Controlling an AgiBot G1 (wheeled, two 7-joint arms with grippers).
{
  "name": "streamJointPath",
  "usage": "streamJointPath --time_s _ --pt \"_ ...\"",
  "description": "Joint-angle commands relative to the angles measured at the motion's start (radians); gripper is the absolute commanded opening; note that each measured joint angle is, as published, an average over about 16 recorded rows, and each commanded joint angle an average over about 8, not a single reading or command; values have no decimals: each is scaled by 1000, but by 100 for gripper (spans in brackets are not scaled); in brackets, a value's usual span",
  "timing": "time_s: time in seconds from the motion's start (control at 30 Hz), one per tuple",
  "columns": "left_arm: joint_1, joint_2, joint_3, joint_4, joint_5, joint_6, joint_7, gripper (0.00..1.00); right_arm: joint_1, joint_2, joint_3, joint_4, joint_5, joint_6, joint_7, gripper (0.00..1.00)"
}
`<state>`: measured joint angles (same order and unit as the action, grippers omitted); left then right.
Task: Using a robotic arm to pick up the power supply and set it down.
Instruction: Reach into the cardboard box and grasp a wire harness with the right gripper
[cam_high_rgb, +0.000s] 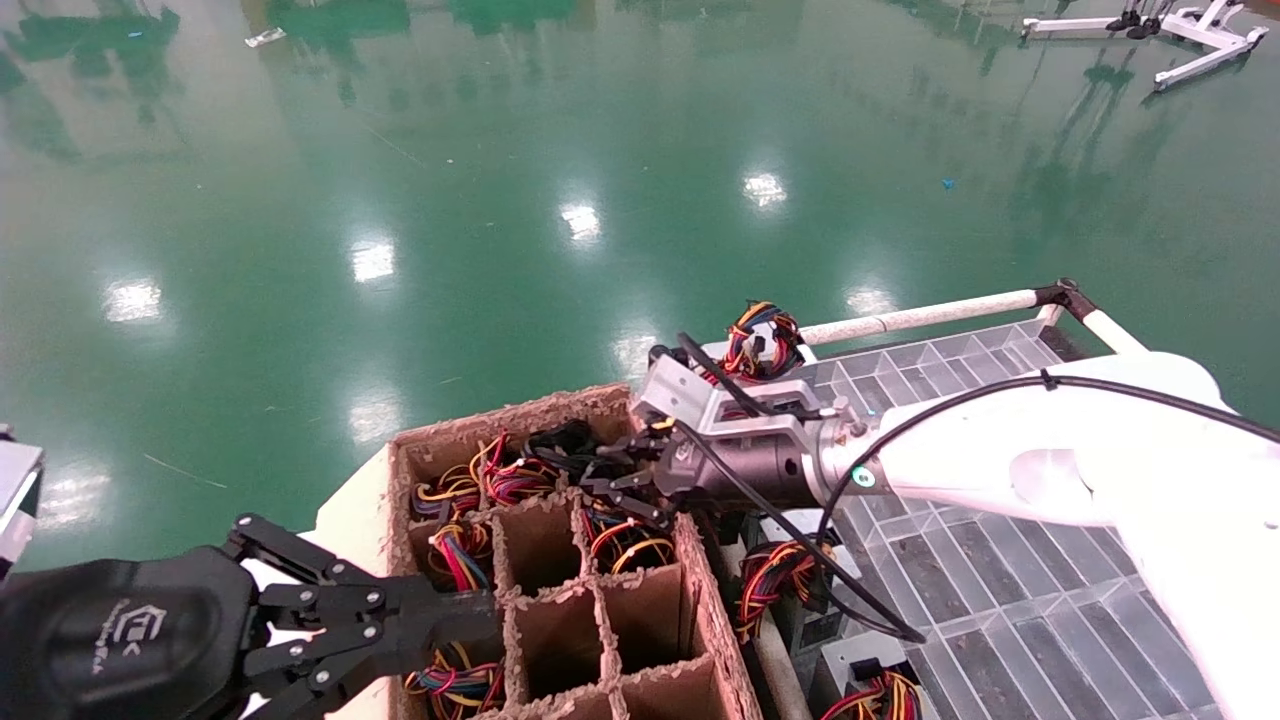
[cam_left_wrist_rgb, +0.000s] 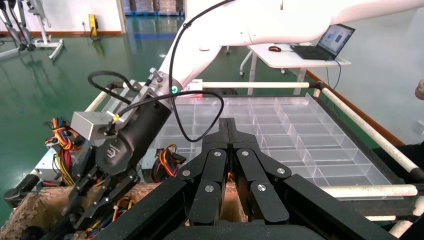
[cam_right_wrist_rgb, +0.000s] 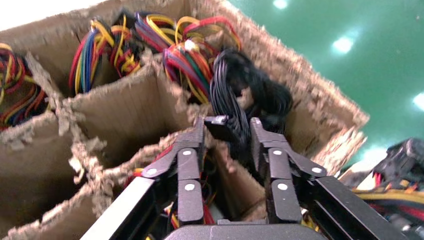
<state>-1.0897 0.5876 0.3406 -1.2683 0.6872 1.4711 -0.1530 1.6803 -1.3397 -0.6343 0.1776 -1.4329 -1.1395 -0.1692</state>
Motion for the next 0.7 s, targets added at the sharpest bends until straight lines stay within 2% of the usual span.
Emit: streamJointPath --time_s 0.03,0.07,0.43,0.7 --pt "0 0 0 0 0 0 0 97 1 -1 -2 -10 1 1 -2 0" --pt "0 0 0 0 0 0 0 100 0 -1 -2 -13 3 1 -4 0" --pt "0 0 0 0 0 0 0 100 3 4 1 -38 24 -15 -18 0" --pt "0 0 0 0 0 0 0 100 15 21 24 -64 65 -55 -28 0"
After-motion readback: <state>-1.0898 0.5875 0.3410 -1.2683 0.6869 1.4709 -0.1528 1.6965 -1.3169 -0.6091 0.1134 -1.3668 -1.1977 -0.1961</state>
